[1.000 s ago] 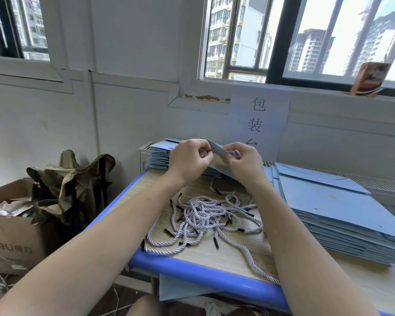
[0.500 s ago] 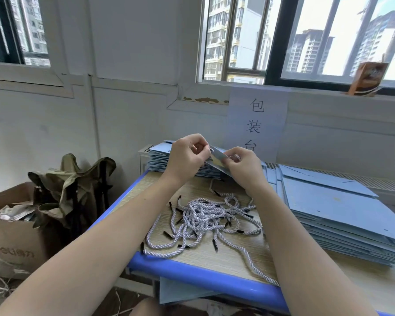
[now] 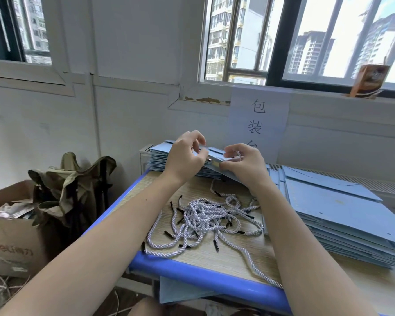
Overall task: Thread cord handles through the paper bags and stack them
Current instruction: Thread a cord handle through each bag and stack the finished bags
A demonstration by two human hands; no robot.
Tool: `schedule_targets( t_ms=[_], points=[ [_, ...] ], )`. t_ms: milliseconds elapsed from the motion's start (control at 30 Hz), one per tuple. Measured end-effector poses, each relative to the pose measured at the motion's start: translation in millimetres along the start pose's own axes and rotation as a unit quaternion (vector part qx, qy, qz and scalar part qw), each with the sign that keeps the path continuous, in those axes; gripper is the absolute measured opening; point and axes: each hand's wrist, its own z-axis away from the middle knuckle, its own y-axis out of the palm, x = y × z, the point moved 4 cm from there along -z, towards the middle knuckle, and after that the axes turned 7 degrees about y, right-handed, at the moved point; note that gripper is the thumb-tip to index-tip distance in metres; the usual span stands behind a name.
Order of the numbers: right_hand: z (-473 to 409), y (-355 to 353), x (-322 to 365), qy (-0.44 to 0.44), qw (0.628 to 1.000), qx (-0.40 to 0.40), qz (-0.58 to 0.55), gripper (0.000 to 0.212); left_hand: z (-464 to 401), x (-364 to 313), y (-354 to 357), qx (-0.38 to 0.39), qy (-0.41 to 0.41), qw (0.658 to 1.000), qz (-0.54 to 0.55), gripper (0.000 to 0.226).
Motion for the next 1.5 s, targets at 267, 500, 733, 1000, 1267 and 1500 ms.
schedule_targets(
  t_ms=[267,500,733,1000,1267,1500],
  points=[
    [0,-2,2,-0.026,0.999,-0.033,0.017,0.026,4,2,12,0.102,0.031,0.994,-0.04,0.028],
    [1,-10,3,0.073,0.979,0.018,-0.191,0.04,7,6,13,0.153,-0.048,0.987,-0.016,0.021],
    [8,-11,14,0.046,0.97,0.04,-0.237,0.046,8,2,18,0.179,-0.03,0.981,-0.069,0.029],
    [6,-14,14,0.077,0.946,0.031,-0.314,0.027,12,2,24,0.212,0.046,0.974,-0.07,0.032],
    [0,-19,-2,0.099,0.976,-0.049,-0.189,0.028,7,-3,9,0.157,0.026,0.961,-0.227,0.049],
    [2,-20,-4,0.039,0.975,-0.147,0.161,0.003,4,4,5,0.136,-0.008,0.953,-0.272,0.037]
  ],
)
